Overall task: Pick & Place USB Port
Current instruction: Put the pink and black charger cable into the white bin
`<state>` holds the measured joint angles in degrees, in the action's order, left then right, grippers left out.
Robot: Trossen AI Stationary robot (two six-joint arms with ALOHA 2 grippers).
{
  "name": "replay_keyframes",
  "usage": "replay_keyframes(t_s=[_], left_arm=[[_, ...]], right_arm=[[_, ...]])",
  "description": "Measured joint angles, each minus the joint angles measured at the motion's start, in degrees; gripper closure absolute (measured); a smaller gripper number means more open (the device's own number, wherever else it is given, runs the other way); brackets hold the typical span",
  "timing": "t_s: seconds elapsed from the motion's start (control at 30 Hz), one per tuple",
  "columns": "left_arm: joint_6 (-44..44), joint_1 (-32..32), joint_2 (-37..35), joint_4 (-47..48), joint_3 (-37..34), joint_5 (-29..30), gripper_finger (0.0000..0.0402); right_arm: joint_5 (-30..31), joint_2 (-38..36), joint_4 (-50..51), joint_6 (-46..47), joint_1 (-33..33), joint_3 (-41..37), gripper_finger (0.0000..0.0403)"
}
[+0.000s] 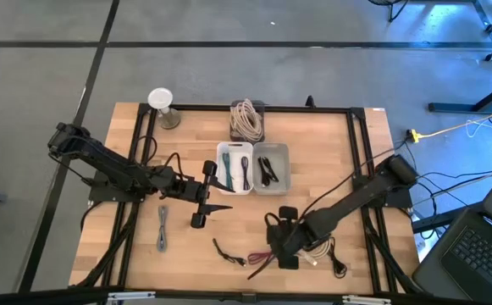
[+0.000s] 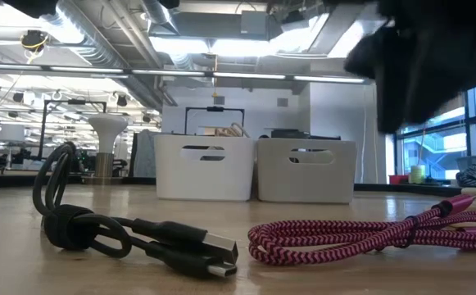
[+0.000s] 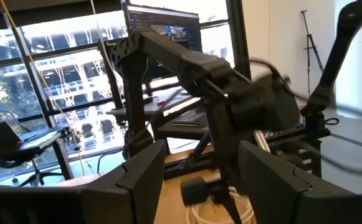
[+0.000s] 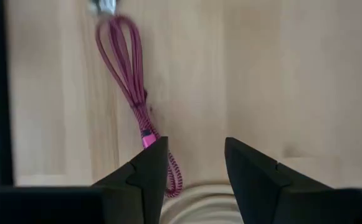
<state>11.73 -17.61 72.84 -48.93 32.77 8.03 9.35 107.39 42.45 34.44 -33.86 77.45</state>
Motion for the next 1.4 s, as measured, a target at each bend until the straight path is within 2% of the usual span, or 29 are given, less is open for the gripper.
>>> replay_keyframes(t_s=[0.17, 0.33, 0.6, 0.9, 1.4], left_arm=[[0.0, 0.0, 0.0, 0.0, 0.0, 0.0, 0.0206], [0.0, 0.0, 0.0, 0.0, 0.0, 0.0, 0.0206], [0.0, 0.0, 0.0, 0.0, 0.0, 0.0, 0.0206], [0.0, 0.0, 0.0, 0.0, 0.0, 0.0, 0.0206], [0.0, 0.0, 0.0, 0.0, 0.0, 0.0, 0.0206]], right_arm=[[-0.6, 4.0, -1.3, 0.5, 0.0, 0.0, 0.0243], [-4.1, 6.2, -2.2, 2.7, 0.1, 0.0, 0.0243], [-5.3, 6.4, -2.6, 5.7, 0.0, 0.0, 0.0243], [-11.9, 6.4, -5.9, 6.1, 0.0, 0.0, 0.0243], [-10.7, 7.8, -7.0, 7.4, -0.3, 0.0, 0.0243]])
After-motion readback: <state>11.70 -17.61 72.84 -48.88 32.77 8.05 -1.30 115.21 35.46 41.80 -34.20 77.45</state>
